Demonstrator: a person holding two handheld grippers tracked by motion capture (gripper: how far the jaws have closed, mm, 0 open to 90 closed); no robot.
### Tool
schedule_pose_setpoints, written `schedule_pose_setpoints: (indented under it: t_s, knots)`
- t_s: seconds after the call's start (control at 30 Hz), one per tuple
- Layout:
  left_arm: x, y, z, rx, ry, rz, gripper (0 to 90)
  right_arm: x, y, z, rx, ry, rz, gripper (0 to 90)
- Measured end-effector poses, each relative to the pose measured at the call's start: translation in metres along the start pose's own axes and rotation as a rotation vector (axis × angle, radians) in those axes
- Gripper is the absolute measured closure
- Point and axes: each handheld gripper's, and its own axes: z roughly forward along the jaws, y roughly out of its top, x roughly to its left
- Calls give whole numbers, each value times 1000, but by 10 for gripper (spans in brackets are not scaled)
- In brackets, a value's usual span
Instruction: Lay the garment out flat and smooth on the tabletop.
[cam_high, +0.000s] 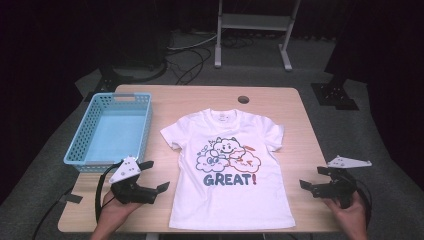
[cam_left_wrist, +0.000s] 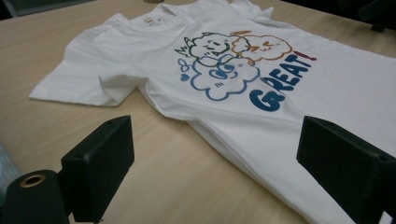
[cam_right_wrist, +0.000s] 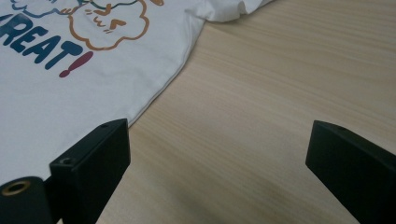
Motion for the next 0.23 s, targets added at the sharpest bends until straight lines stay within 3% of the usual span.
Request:
schedule_pose_setpoints:
  t_s: [0.07, 0.23]
  knots:
    - [-6, -4, -6, -17, -7, -17, 95, 2, -5, -4, -12, 8, 2, 59]
    - [-22, -12, -19, -53, 10, -2, 95, 12, -15, -16, -55, 9, -3, 58]
